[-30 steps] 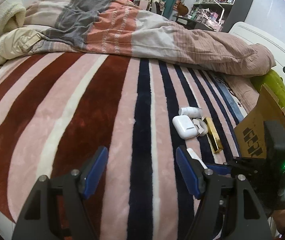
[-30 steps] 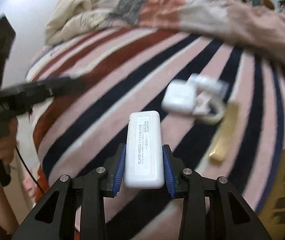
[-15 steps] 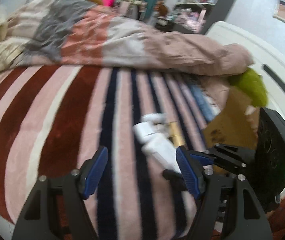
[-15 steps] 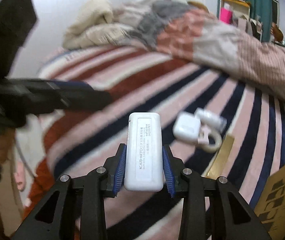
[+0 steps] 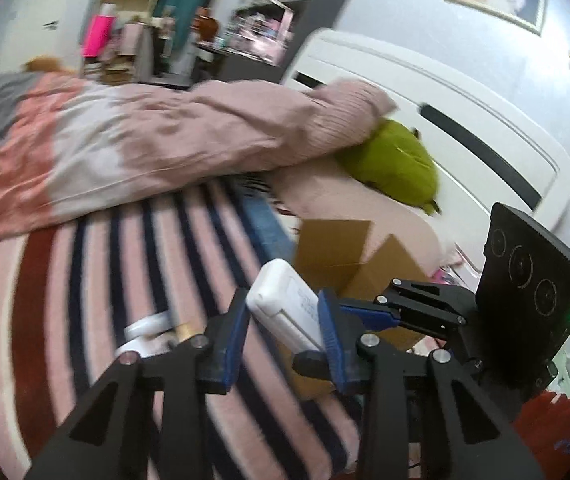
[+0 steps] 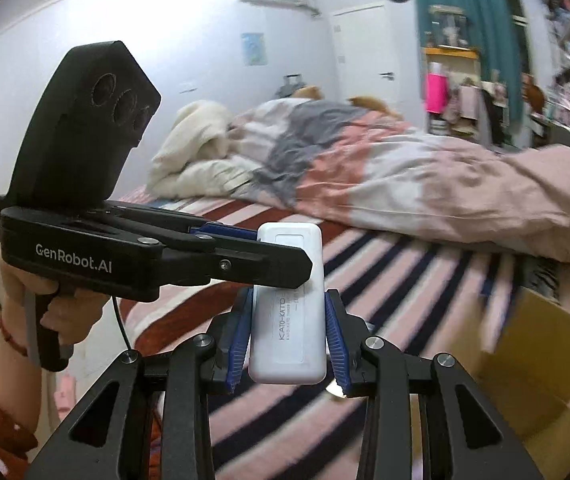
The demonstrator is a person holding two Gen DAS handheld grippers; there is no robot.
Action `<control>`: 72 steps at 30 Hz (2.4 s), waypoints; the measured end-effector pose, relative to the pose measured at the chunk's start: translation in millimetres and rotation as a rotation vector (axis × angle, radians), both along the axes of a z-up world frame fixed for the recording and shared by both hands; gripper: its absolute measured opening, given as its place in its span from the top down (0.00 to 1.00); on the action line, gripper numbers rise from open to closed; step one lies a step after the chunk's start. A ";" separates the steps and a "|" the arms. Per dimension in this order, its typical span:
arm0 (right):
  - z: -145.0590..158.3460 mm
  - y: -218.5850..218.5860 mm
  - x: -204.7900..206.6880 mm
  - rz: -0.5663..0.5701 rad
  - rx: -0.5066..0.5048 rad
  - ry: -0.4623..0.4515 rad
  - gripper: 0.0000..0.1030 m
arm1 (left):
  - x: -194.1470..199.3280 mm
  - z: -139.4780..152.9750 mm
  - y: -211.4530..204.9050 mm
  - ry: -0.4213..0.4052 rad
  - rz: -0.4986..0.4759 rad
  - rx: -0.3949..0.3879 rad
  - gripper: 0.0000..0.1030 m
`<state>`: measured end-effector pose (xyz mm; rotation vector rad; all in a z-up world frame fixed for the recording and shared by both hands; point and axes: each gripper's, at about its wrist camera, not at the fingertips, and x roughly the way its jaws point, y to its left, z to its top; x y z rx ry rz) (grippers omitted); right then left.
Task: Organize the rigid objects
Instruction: 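Drop the power bank into the cardboard box with the right gripper, then grasp the gold lipstick with the right gripper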
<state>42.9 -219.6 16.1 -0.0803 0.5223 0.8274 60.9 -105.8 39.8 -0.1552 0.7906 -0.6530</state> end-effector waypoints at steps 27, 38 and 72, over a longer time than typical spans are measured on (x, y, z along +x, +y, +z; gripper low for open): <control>-20.7 -98.1 33.0 -0.274 -0.209 0.247 0.70 | 15.0 -11.4 -50.3 0.024 0.002 0.155 0.48; -24.1 51.4 1.6 0.053 -0.161 0.162 0.69 | -32.3 -61.0 108.5 0.038 0.351 0.190 0.43; -174.1 54.1 26.6 -0.340 -0.275 0.362 0.79 | -61.6 -146.9 158.6 0.135 0.405 0.154 0.42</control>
